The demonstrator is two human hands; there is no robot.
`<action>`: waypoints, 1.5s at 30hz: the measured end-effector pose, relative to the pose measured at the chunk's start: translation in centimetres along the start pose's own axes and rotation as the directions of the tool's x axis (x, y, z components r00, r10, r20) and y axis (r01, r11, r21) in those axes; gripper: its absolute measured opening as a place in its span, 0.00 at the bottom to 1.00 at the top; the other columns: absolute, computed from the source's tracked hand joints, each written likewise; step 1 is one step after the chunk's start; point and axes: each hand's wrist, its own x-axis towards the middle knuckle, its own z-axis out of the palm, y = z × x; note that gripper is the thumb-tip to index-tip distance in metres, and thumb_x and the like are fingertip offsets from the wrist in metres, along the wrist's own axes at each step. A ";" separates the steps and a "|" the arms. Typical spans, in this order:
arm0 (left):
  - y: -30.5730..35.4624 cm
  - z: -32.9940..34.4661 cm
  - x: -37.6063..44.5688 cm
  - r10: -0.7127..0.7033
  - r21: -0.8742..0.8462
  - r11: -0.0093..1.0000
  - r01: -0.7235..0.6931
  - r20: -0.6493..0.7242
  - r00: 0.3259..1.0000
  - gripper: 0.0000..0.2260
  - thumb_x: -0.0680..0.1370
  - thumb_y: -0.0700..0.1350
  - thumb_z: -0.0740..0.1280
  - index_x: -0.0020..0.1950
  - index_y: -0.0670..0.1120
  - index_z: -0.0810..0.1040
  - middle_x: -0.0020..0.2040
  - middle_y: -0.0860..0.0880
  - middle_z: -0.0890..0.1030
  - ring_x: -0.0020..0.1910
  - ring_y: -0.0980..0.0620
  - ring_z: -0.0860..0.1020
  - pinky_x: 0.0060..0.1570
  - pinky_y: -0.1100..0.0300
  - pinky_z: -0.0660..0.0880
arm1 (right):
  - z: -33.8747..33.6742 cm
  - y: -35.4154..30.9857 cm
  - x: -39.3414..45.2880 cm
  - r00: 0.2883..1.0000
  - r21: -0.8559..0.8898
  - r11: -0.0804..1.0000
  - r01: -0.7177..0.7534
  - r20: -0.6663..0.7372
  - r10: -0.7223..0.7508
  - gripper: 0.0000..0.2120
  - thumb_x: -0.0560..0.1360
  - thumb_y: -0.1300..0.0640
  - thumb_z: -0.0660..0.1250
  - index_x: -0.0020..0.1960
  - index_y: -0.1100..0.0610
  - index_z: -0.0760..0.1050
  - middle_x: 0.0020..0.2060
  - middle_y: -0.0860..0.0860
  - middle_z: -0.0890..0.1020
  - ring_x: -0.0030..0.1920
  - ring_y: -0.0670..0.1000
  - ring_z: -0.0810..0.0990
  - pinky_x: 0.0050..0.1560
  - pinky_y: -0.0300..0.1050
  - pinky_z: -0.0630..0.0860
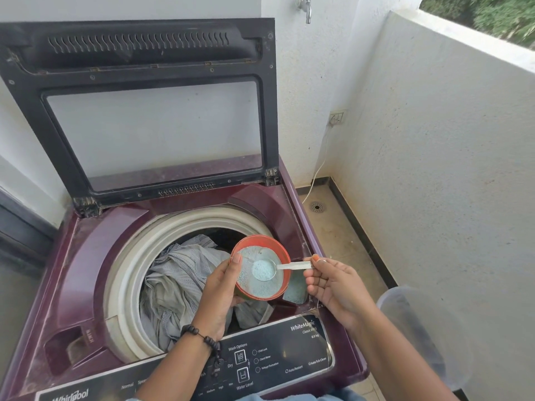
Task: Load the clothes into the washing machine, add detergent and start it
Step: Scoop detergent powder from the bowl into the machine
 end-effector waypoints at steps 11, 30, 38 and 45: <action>0.0 0.0 -0.1 -0.008 0.005 1.000 0.008 0.015 1.000 0.16 0.72 0.59 0.62 0.51 0.50 0.79 0.46 0.48 0.84 0.39 0.55 0.83 0.34 0.63 0.79 | 0.1 -0.1 -0.4 0.999 0.003 0.999 0.034 0.014 -0.034 0.08 0.80 0.64 0.61 0.46 0.64 0.78 0.30 0.58 0.79 0.28 0.50 0.77 0.29 0.40 0.78; 0.0 0.0 0.0 -0.024 0.005 1.000 0.024 0.040 0.999 0.18 0.71 0.59 0.63 0.53 0.49 0.79 0.49 0.46 0.84 0.43 0.53 0.83 0.35 0.63 0.79 | -0.1 -0.3 -0.4 1.000 -0.001 1.000 0.009 -0.009 -0.009 0.07 0.80 0.64 0.62 0.49 0.67 0.77 0.31 0.59 0.80 0.28 0.50 0.78 0.30 0.40 0.79; -0.2 -0.1 0.1 -0.033 0.015 0.999 0.032 0.025 0.999 0.21 0.71 0.60 0.63 0.55 0.48 0.79 0.53 0.44 0.83 0.48 0.49 0.82 0.35 0.63 0.79 | -1.2 -0.7 -1.0 0.996 0.079 0.997 0.004 -0.086 0.003 0.07 0.79 0.66 0.61 0.46 0.66 0.77 0.28 0.57 0.80 0.25 0.47 0.77 0.25 0.36 0.76; -0.6 0.0 0.6 -0.035 0.043 0.998 0.038 -0.058 0.998 0.15 0.76 0.60 0.63 0.52 0.51 0.79 0.53 0.46 0.83 0.53 0.47 0.81 0.38 0.61 0.80 | -3.9 -0.8 -1.8 0.984 0.088 0.991 0.105 -0.154 -0.091 0.08 0.79 0.61 0.63 0.49 0.64 0.79 0.31 0.56 0.80 0.28 0.47 0.77 0.28 0.36 0.77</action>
